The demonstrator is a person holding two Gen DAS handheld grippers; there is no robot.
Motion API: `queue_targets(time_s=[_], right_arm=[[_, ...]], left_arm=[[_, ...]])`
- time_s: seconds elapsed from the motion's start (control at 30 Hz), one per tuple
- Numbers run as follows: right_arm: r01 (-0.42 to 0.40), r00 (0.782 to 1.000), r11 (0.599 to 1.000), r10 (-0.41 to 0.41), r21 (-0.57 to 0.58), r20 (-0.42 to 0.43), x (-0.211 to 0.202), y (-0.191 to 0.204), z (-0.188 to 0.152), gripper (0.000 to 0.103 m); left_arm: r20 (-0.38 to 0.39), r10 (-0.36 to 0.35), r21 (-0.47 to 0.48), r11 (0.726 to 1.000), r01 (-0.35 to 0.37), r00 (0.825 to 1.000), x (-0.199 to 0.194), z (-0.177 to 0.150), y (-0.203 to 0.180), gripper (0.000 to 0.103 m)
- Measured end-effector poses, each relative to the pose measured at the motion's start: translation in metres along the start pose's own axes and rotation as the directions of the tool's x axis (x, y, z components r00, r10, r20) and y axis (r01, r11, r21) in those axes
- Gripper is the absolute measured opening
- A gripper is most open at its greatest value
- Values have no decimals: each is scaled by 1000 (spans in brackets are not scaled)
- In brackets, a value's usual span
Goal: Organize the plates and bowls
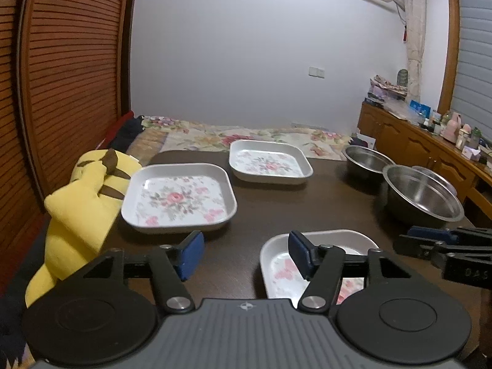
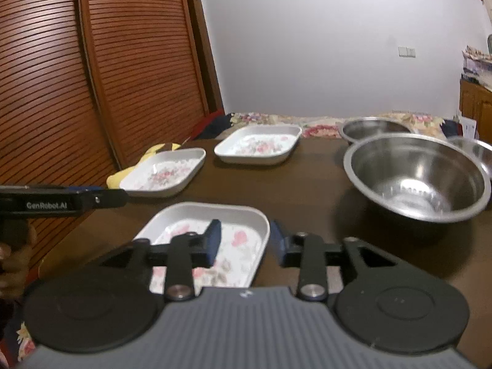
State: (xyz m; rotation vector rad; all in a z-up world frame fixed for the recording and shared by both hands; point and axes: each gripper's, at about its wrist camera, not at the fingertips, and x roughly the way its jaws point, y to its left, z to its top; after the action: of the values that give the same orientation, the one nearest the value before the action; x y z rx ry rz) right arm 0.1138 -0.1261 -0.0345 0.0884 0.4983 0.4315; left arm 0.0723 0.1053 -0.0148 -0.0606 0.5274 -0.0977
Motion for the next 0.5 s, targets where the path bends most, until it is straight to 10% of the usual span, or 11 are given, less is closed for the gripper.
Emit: queue_targets(time_s=[0.5], right_arm=[[-65, 998, 996, 65, -64, -2, 37, 25, 51, 39]], left_arm=[[19, 84, 29, 996, -84, 996, 33, 35, 45, 67]])
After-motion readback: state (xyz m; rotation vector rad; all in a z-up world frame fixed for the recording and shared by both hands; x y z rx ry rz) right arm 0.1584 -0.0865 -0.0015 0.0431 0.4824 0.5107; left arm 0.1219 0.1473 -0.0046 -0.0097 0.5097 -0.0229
